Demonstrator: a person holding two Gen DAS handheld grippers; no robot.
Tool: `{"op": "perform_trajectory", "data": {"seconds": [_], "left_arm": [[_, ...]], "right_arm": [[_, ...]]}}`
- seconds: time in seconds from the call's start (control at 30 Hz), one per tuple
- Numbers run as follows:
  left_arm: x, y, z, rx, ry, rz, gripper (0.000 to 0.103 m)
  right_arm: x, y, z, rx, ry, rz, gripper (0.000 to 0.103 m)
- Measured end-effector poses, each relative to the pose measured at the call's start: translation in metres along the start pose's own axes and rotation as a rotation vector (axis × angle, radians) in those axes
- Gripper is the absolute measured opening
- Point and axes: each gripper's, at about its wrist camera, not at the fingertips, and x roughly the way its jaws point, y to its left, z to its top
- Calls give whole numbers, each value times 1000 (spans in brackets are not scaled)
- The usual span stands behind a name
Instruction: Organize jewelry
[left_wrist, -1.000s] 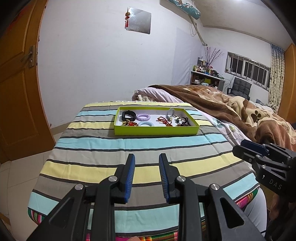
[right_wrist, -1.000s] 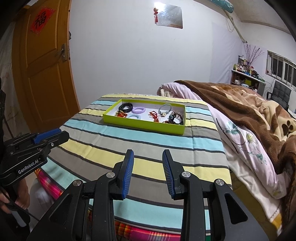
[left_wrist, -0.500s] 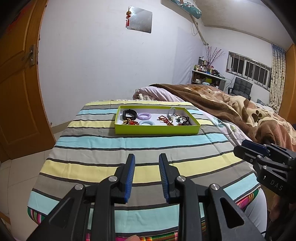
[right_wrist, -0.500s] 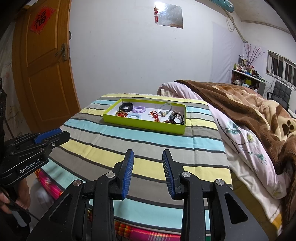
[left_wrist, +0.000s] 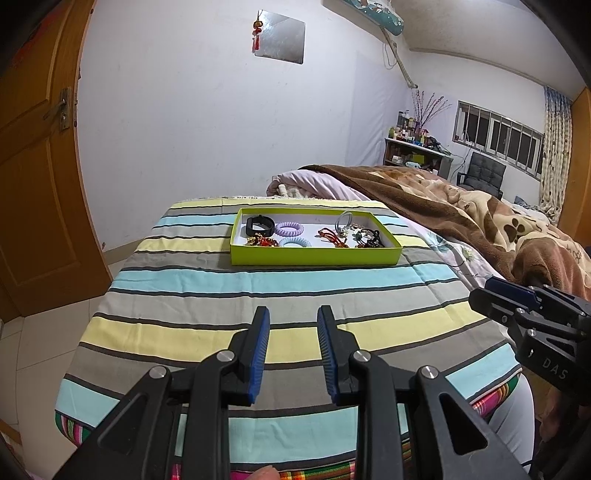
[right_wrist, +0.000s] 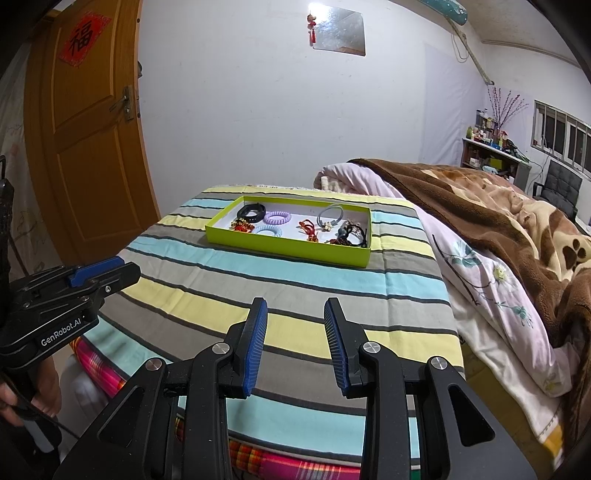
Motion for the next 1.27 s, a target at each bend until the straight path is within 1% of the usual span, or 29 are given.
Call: {"op": "perform_trajectory", "data": {"seconds": [0.3,0.5,0.8,1.1,1.27], "left_arm": [[1,-2,-1,12,2,13,28],[2,-4,-2,23,4,38,28],[5,-6,-3,33,8,56,28],[7,-6,-3,29,10,61,28],[8,-5,-4,19,15,51,28]], "right_arm": [[1,-1,-1,0,0,2,33],[2,-2,-1,1,1,2,33],[2,-2,-2,1,3,3,33],[2,-3,-3,2,4,4,33],[2,-2,-3,2,4,3,33]]}}
